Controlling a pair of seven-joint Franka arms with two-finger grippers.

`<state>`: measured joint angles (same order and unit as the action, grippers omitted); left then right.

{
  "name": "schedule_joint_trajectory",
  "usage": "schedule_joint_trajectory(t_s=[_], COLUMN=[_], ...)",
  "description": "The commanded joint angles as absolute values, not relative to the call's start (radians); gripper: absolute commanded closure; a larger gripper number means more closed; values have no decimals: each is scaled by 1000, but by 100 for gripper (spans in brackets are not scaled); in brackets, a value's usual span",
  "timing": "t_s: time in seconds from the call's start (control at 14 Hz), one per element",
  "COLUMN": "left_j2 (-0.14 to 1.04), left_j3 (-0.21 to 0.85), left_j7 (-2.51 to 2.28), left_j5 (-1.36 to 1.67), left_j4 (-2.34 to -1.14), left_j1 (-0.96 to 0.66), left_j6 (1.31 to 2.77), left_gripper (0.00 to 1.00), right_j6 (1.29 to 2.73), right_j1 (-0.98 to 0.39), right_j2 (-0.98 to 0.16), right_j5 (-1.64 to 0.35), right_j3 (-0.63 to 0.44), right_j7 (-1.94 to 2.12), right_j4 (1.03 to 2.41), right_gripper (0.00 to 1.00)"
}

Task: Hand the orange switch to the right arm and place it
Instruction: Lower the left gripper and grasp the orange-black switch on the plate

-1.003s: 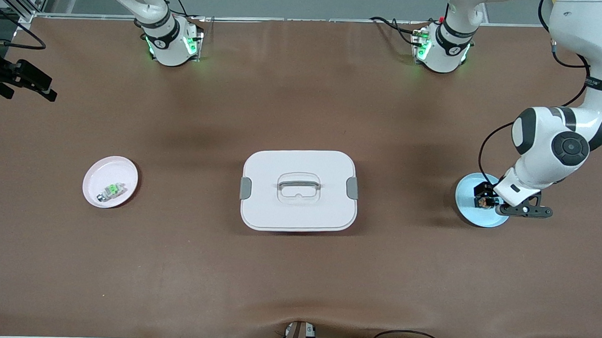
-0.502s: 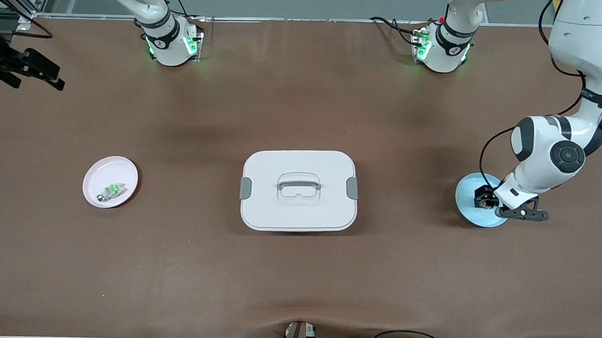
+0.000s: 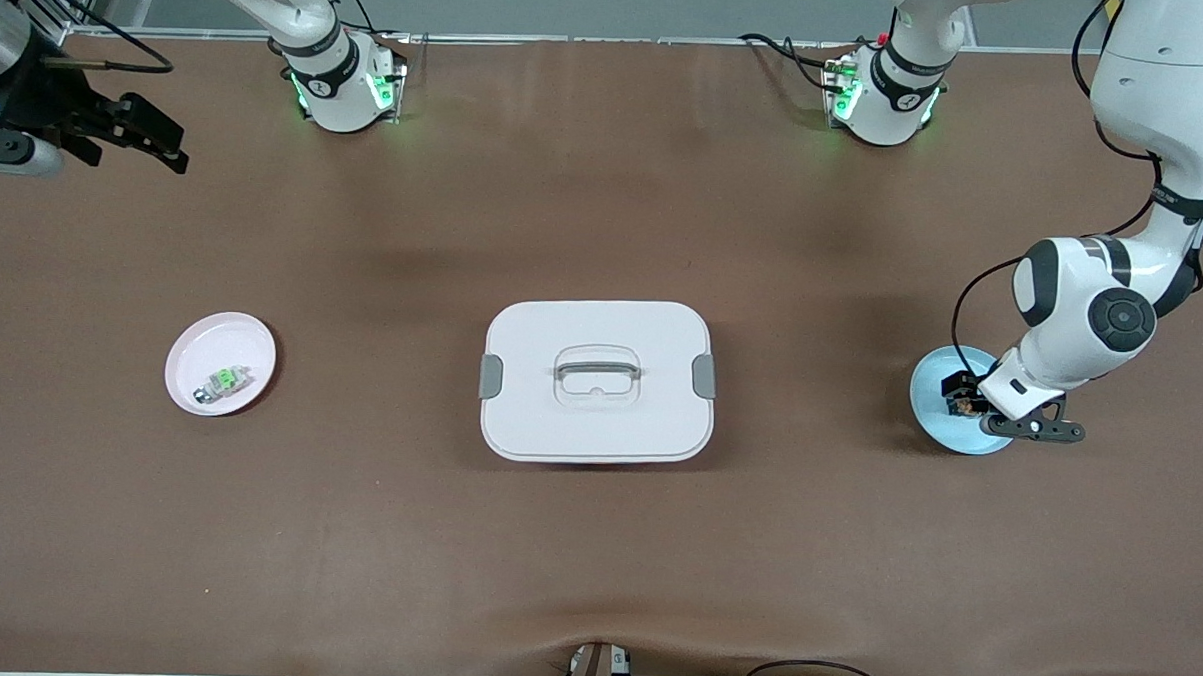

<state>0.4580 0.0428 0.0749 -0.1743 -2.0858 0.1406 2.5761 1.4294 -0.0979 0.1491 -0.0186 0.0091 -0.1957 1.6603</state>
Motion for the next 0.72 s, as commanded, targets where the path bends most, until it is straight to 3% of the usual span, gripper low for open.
schedule_joint_trajectory(t_s=[0.0,0.36,0.64], left_j2=[475,492,503], left_j3=[43,41,41], left_j7=[78,77,77], left_j5=[-195,-195,-195], left_j4=[-2089,-2089,-2086], left_j1=[143,144,147], left_j6=[2609,2620,2620], left_gripper=[0,0,13], right_j6=[1414,1423,1440], right_j1=[-155,-227,-255], right_j2=[143,140,117], right_j5=[-17,-21,-104], right_j3=[8,8,8], right_j7=[-279,-359,-411], right_j4=[1644,1652,1657], right_gripper=[0,0,0])
